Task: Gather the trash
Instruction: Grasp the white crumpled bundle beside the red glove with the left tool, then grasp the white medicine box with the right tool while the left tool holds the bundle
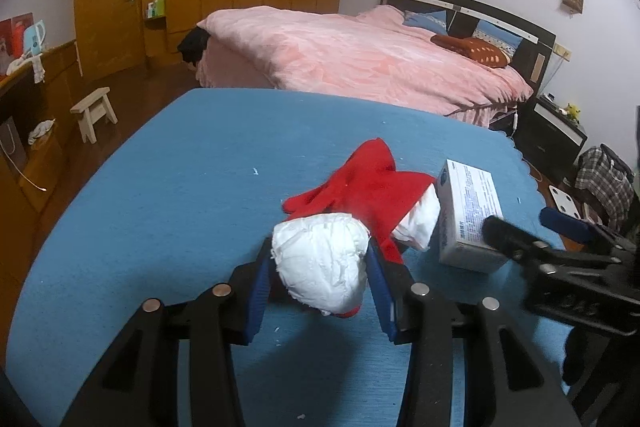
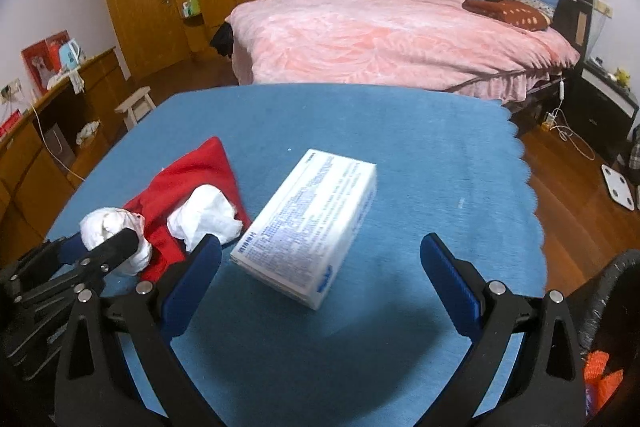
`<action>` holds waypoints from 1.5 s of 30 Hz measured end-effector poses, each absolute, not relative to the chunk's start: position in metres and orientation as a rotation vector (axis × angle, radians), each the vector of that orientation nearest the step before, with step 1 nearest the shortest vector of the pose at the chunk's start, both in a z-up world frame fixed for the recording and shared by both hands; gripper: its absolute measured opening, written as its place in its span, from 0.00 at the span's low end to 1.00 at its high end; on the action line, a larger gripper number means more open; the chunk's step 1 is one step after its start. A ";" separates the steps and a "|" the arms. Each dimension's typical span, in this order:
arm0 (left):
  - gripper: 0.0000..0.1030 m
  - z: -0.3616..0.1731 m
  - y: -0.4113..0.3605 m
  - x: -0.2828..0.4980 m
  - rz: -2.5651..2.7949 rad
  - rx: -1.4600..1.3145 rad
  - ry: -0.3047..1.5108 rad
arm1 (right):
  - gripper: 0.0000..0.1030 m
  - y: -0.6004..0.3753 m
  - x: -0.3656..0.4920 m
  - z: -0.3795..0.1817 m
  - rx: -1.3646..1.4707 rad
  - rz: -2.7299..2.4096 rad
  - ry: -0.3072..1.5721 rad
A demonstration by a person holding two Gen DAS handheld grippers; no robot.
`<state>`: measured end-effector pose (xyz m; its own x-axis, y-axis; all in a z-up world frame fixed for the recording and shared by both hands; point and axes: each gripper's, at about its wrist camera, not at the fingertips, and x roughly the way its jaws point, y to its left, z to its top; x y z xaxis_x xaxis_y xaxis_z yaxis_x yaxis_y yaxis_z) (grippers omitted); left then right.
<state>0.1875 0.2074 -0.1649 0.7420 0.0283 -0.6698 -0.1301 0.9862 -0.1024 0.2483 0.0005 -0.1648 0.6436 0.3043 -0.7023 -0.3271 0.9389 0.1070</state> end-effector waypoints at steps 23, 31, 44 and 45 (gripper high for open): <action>0.44 -0.166 0.198 0.186 0.069 -0.158 0.724 | 0.94 -0.030 0.248 -0.182 -0.026 0.279 0.841; 0.44 -0.167 0.196 0.188 0.076 -0.155 0.726 | 0.94 -0.013 0.261 -0.180 -0.067 0.327 0.827; 0.44 -0.170 0.195 0.188 0.076 -0.157 0.730 | 0.57 -0.002 0.271 -0.187 -0.083 0.363 0.885; 0.44 -0.169 0.196 0.188 0.076 -0.158 0.730 | 0.56 -0.002 0.271 -0.187 -0.081 0.367 0.886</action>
